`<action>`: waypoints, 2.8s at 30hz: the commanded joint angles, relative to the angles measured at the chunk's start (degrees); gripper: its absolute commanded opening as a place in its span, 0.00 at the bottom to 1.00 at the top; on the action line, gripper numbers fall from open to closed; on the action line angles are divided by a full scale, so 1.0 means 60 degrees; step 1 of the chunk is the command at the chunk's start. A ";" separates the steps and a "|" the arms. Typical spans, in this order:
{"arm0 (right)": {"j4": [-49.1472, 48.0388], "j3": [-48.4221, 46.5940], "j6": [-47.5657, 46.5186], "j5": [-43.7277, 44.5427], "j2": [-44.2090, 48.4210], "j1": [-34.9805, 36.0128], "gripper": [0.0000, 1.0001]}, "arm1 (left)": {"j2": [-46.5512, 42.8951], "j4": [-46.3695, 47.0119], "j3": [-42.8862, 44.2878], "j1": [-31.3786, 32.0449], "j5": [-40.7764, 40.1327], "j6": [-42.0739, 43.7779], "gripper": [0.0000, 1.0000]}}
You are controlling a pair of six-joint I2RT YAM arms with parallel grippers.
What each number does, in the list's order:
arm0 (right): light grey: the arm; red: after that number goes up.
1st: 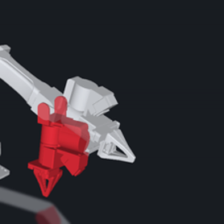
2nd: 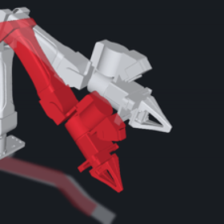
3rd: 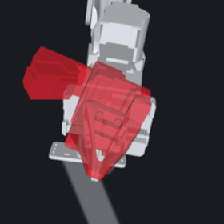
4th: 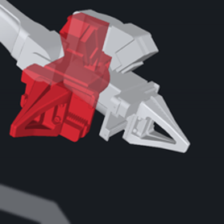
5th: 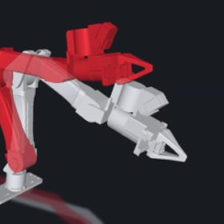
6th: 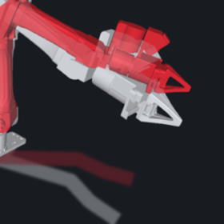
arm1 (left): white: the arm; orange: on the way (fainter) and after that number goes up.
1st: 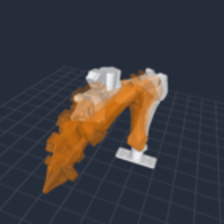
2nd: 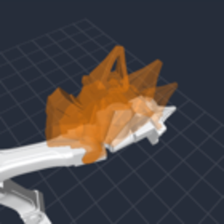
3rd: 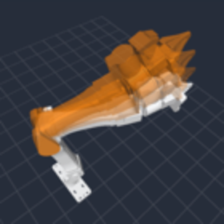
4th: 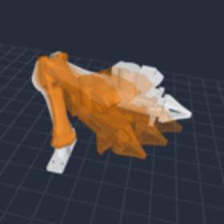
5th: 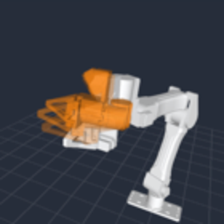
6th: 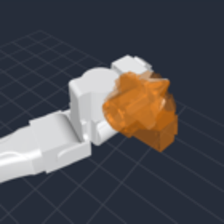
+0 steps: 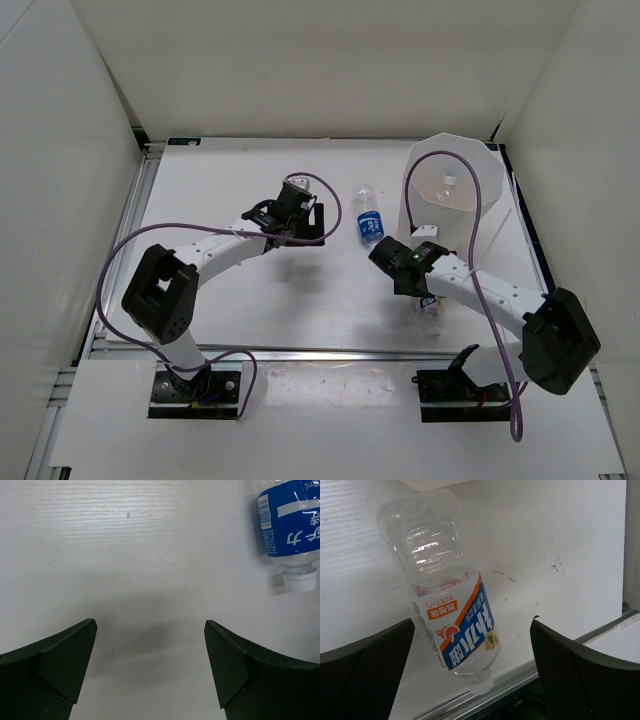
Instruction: Put the plastic bottles in the bin
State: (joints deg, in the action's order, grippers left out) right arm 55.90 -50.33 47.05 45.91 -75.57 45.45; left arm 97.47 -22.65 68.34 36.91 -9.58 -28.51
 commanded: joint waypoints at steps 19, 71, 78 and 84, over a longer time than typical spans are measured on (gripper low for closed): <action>-0.0410 -0.0401 -0.0209 -0.1423 -0.2213 -0.0559 1.00 | -0.1523 -0.0165 -0.0652 0.0163 -0.0511 0.0021 1.00; -0.0044 -1.1124 -0.3523 -0.3007 -0.0883 -0.4704 1.00 | 0.4142 -0.0516 0.6797 -0.1170 0.4832 -0.1224 1.00; 0.0043 -1.0393 -0.2833 -0.3667 0.0611 -0.4704 1.00 | 0.5681 -0.0516 0.8165 -0.0629 0.5098 -0.1020 1.00; 0.0541 -1.0157 -0.2597 -0.3579 0.1155 -0.4704 1.00 | 0.6399 -0.0516 0.8533 -0.0219 0.5289 -0.0507 1.00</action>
State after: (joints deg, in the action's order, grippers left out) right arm 57.47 -112.40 30.20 25.10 -67.96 17.32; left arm 135.79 -26.11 116.27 34.24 20.01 -33.69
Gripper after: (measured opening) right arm 0.998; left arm 0.998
